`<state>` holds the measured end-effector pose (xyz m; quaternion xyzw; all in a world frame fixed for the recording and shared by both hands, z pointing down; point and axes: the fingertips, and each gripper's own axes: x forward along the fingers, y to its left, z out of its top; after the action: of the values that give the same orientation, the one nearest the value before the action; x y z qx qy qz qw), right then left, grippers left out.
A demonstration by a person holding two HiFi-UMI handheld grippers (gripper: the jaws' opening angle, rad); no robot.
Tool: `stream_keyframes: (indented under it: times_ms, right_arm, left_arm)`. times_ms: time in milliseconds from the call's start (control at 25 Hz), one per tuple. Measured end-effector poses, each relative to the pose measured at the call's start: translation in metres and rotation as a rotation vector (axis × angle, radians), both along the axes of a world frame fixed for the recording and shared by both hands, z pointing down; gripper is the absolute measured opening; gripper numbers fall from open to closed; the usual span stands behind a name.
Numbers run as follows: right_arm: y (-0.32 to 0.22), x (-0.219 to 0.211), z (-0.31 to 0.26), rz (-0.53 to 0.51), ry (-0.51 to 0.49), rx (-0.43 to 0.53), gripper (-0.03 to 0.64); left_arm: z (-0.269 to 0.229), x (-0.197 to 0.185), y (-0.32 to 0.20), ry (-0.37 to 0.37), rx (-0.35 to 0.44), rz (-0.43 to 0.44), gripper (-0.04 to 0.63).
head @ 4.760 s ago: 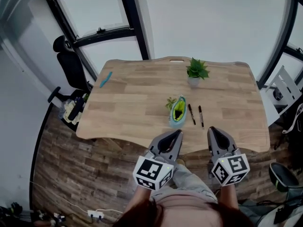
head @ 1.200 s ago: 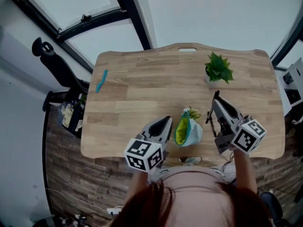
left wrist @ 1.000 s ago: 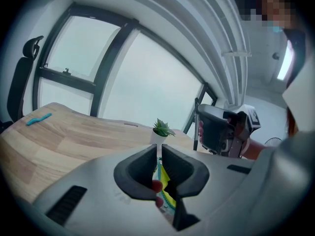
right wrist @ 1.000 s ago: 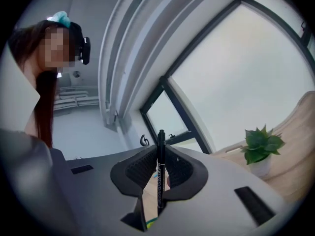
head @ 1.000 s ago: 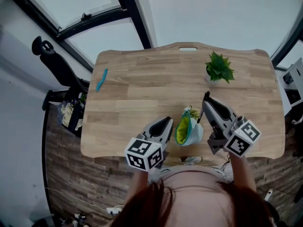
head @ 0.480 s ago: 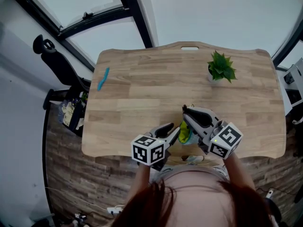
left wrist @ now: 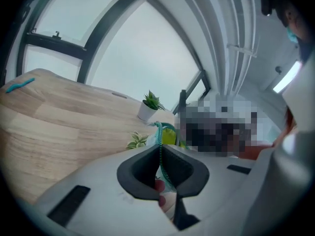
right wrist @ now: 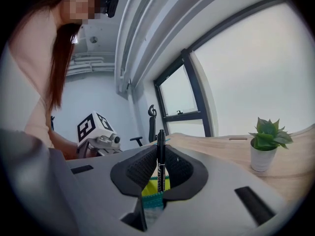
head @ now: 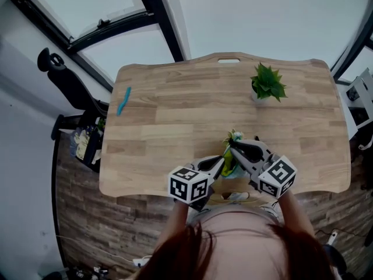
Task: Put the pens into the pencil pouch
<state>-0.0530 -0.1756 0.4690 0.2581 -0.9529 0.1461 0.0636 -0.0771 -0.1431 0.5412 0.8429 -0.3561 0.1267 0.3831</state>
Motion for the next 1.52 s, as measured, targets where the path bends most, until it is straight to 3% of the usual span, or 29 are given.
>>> stream_keyframes:
  times_ms: [400,640,880,1080,1280,1520]
  right_arm:
    - [0.015,0.03,0.02,0.009,0.128,-0.009,0.044]
    - [0.016,0.041,0.027,0.041,0.117,-0.049,0.066]
    - [-0.001,0.065,0.006,0.173,0.032,-0.056,0.066]
    - [-0.019,0.105,-0.002,0.322,0.032,-0.053,0.057]
    - [-0.022,0.136,0.028,0.382,0.115,-0.152,0.054]
    - [-0.024,0.148,0.097,0.36,0.248,-0.386,0.055]
  left_arm:
    - [-0.014,0.027,-0.005,0.027,0.04,0.033,0.011]
    - [-0.019,0.034,-0.007,0.033,0.039,0.047,0.011]
    - [-0.019,0.038,-0.008,0.014,0.046,0.056,0.011]
    - [-0.019,0.041,-0.008,0.013,0.047,0.058,0.011]
    - [-0.019,0.043,-0.007,0.017,0.051,0.051,0.011]
    - [-0.02,0.044,-0.006,0.021,0.053,0.043,0.011]
